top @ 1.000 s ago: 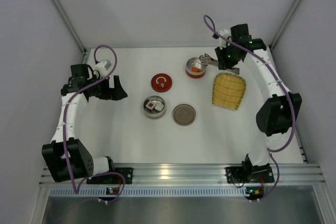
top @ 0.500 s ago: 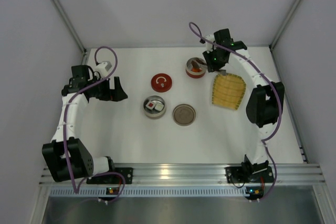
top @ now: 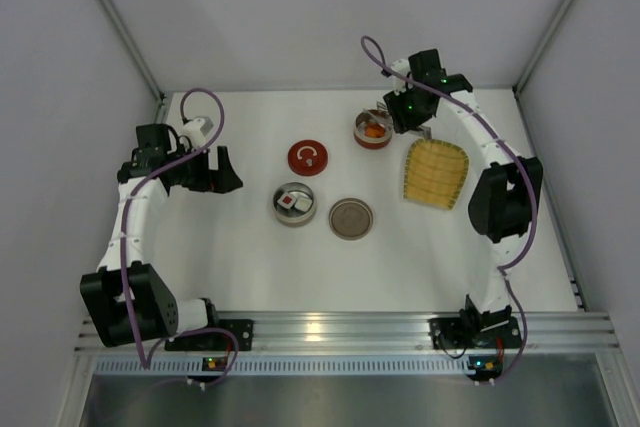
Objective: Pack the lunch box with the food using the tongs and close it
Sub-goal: Place the fake food in the packing box, then place the clamp at the center of the board.
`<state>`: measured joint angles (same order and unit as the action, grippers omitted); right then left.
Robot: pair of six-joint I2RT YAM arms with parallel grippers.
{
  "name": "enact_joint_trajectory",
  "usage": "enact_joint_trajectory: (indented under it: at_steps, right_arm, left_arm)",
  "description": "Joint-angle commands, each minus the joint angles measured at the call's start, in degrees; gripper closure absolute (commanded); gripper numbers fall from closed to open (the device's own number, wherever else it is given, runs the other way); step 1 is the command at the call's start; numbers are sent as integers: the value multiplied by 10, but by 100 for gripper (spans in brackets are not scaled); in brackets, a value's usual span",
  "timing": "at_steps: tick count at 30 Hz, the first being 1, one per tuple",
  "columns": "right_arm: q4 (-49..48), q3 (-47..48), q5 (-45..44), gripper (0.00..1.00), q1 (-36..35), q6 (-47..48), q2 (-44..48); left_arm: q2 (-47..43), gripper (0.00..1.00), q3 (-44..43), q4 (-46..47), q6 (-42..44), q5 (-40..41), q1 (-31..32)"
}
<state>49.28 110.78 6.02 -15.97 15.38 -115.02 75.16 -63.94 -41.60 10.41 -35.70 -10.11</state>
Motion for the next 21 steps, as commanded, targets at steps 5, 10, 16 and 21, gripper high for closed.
enact_joint_trajectory:
  at_steps: [5,10,16,21]
  right_arm:
    - [24,33,14,61,8,4,70]
    - [47,-40,43,63,87,18,168]
    - [44,-169,71,63,257,75,261]
    - [26,-204,83,63,371,112,236]
  left_arm:
    - [-19,2,-7,5,6,-5,-4]
    - [-33,2,-4,2,11,-2,-4]
    - [-33,2,1,6,7,-15,-3]
    - [-28,2,-1,13,-2,-24,-4]
